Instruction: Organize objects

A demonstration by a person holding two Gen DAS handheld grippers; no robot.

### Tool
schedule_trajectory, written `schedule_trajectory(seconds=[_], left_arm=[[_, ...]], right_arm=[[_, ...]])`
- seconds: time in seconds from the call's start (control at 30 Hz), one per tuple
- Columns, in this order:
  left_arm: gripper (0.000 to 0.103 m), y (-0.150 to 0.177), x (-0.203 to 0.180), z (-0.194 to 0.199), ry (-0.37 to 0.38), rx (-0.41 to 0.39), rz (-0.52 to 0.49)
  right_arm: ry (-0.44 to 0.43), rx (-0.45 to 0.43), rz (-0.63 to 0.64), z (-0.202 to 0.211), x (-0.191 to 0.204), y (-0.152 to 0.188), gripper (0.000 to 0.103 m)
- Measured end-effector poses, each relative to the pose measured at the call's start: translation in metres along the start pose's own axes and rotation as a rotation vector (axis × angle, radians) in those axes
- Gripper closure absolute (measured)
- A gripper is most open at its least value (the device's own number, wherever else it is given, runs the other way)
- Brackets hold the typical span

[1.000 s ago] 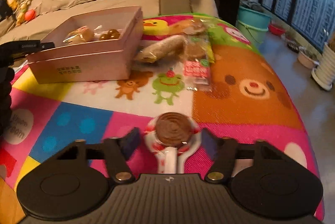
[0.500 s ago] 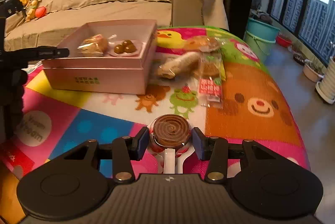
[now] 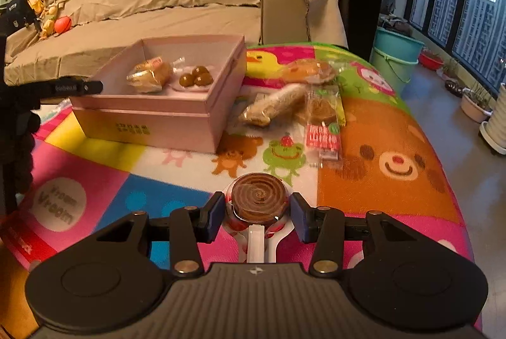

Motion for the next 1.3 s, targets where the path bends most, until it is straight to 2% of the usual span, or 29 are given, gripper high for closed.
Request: schedule_trajectory(seconds=[0.13, 0.33, 0.43, 0.5, 0.53, 0.63, 0.7, 0.93, 1.1, 1.3], left_arm=[[0.091, 0.000, -0.003, 0.001, -0.018, -0.012, -0.012], [0.091, 0.000, -0.003, 0.001, -0.026, -0.019, -0.012], [0.091, 0.000, -0.002, 0.002, -0.024, -0.022, -0.006], [0.091, 0.000, -0.002, 0.001, -0.024, -0.024, -0.005], [0.091, 0.000, -0.002, 0.001, -0.024, -0.024, -0.005], [0.091, 0.000, -0.002, 0.001, -0.025, -0.023, -0.006], [0.091, 0.000, -0.002, 0.002, -0.024, -0.024, -0.007], [0.091, 0.000, -0.002, 0.002, -0.026, -0.024, -0.008], [0.091, -0.001, -0.002, 0.003, -0.029, -0.028, -0.012], [0.091, -0.001, -0.003, 0.003, -0.034, -0.031, -0.014]], right_arm=[[-0.051, -0.065, -0.001, 0.020, 0.009, -0.031, 0.059], [-0.154, -0.234, -0.024, 0.051, 0.033, -0.129, 0.059], [-0.160, -0.310, -0.017, 0.049, 0.051, -0.171, 0.058], [-0.178, -0.324, -0.029, 0.041, 0.061, -0.188, 0.047], [-0.179, -0.322, -0.041, 0.037, 0.063, -0.193, 0.047], [-0.185, -0.325, -0.052, 0.034, 0.062, -0.194, 0.043], [-0.166, -0.328, -0.056, 0.033, 0.053, -0.185, 0.034], [-0.013, -0.230, -0.086, 0.009, -0.006, -0.147, 0.033], [0.017, -0.165, -0.128, -0.011, -0.029, -0.127, 0.032], [0.068, -0.127, -0.209, -0.036, -0.053, -0.121, 0.026]])
Point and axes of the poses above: each gripper's, at about its wrist camera, not at the fingertips, and z roughly against the way its jaws point, x to its left, y to its underside, the point moved 8 cm from there along -z, roughly the way its jaws point, and after that the axes turned 7 degrees about y, right-handed, at the moved point
